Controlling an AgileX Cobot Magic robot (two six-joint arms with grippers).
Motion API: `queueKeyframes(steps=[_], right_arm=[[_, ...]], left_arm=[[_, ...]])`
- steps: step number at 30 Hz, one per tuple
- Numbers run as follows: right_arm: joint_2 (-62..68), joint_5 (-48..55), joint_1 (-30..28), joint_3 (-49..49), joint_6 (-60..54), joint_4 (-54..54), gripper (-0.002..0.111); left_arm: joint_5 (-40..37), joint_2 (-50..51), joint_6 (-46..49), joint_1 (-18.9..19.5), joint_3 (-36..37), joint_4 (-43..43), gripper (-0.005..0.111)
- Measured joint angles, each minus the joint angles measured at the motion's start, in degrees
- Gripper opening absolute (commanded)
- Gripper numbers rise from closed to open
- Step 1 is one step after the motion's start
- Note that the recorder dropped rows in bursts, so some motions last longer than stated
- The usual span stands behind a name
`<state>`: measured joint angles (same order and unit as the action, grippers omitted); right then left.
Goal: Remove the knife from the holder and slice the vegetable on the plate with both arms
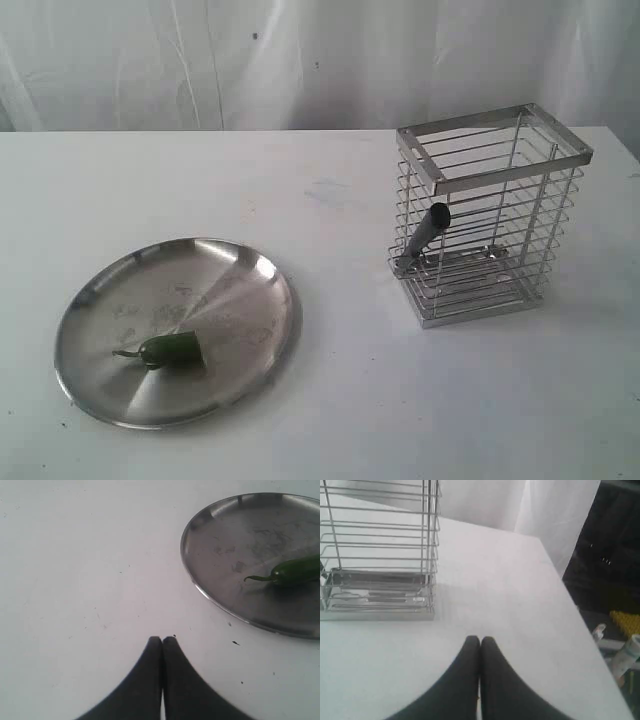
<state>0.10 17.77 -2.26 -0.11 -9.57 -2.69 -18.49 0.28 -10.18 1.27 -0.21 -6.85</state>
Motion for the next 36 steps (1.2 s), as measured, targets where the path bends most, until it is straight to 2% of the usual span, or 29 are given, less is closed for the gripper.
queueKeyframes(steps=[3, 8, 11, 16, 19, 21, 23, 26, 29, 31, 33, 36], right_arm=[[0.0, -6.72, 0.0, 0.0, 3.5, 7.22, 0.0], [0.0, -24.57, 0.0, 0.0, 13.16, 22.19, 0.0], [0.0, -34.73, 0.0, 0.0, 20.4, 25.76, 0.0], [0.25, -52.39, 0.0, -1.22, 35.65, 27.25, 0.0], [4.19, -60.18, 0.0, -8.13, 38.9, 26.21, 0.0], [9.17, -62.56, 0.0, -15.69, 39.61, 20.45, 0.0], [15.23, -63.83, 0.0, -23.55, 39.95, 9.48, 0.0], [23.67, -62.66, 0.0, -32.32, 40.19, -11.54, 0.0], [31.58, -54.39, 0.0, -36.27, 44.92, -36.4, 0.0], [36.1, -44.15, 0.0, -36.28, 50.68, -51.19, 0.0], [40.87, -29.09, 0.0, -34.8, 57.08, -63.08, 0.0], [46.69, -5.69, 0.0, -32.88, 61.53, -67.02, 0.0]], left_arm=[[0.0, 0.0, 0.0, 0.0, 0.0, 0.0, 0.0], [0.0, 0.0, 0.0, 0.0, 0.0, 0.0, 0.0], [0.0, 0.0, 0.0, 0.0, 0.0, 0.0, 0.0], [0.0, 0.0, 0.0, 0.0, 0.0, 0.0, 0.0], [0.0, 0.0, 0.0, 0.0, 0.0, 0.0, 0.0], [0.0, 0.0, 0.0, 0.0, 0.0, 0.0, 0.0], [0.0, 0.0, 0.0, 0.0, 0.0, 0.0, 0.0], [0.0, 0.0, 0.0, 0.0, 0.0, 0.0, 0.0], [0.0, 0.0, 0.0, 0.0, 0.0, 0.0, 0.0], [0.0, 0.0, 0.0, 0.0, 0.0, 0.0, 0.0], [0.0, 0.0, 0.0, 0.0, 0.0, 0.0, 0.0], [0.0, 0.0, 0.0, 0.0, 0.0, 0.0, 0.0]])
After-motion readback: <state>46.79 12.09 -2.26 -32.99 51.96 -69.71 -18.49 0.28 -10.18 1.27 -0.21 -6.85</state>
